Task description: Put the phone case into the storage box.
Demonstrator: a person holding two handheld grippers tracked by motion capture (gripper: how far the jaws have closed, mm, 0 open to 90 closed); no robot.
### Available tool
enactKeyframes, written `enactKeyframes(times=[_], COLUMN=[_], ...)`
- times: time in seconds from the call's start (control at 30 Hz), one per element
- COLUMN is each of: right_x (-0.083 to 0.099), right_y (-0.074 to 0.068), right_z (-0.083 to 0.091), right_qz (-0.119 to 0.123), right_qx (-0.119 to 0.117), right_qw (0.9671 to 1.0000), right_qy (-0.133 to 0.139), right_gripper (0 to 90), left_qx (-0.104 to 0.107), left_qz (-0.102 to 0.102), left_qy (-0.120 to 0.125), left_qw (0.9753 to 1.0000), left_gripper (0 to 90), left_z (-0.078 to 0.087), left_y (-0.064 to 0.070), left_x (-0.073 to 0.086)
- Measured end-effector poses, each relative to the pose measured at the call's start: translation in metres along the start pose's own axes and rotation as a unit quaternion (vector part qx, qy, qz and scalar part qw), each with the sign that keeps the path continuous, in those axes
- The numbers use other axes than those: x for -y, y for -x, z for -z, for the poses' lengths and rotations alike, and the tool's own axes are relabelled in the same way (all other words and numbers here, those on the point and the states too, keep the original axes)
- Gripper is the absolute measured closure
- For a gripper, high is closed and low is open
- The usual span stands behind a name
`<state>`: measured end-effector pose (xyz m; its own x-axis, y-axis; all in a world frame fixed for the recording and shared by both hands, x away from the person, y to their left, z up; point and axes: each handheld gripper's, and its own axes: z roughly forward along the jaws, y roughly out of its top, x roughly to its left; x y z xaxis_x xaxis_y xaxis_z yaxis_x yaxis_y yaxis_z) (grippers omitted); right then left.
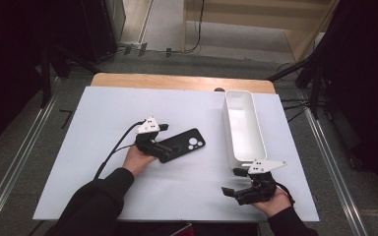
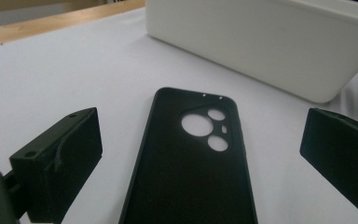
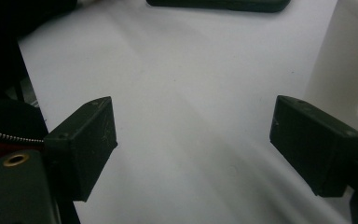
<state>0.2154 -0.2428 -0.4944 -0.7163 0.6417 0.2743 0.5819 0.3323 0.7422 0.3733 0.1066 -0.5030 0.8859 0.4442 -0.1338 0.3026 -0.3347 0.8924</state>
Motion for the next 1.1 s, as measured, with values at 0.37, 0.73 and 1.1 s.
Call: enactKeyframes(times=[0.37,0.73,1.1], right_x=[0.000,0.000,0.002], right_y=[0.000,-0.001,-0.001], right_z=[-0.001,-0.002,-0.001], right_qz=[0.006,0.004,0.006], right_qx=[0.000,-0.001,0.000], right_qw=[1.0000,1.0000,1.0000], right_qy=[-0.001,-0.006,-0.005], right_gripper=[13.1,13.1,13.1], left_qx=[-0.009,-0.024,-0.035], left_qz=[0.000,-0.035,-0.049], left_qy=[-0.028,-0.100,-0.157], left_qw=[0.9996,0.9940,0.9857], left_gripper=[0.0,0.0,0.0], left_z=[-0.005,-0.020,-0.032], left_y=[0.001,0.008,0.011], left_x=[0.001,-0.002,-0.003])
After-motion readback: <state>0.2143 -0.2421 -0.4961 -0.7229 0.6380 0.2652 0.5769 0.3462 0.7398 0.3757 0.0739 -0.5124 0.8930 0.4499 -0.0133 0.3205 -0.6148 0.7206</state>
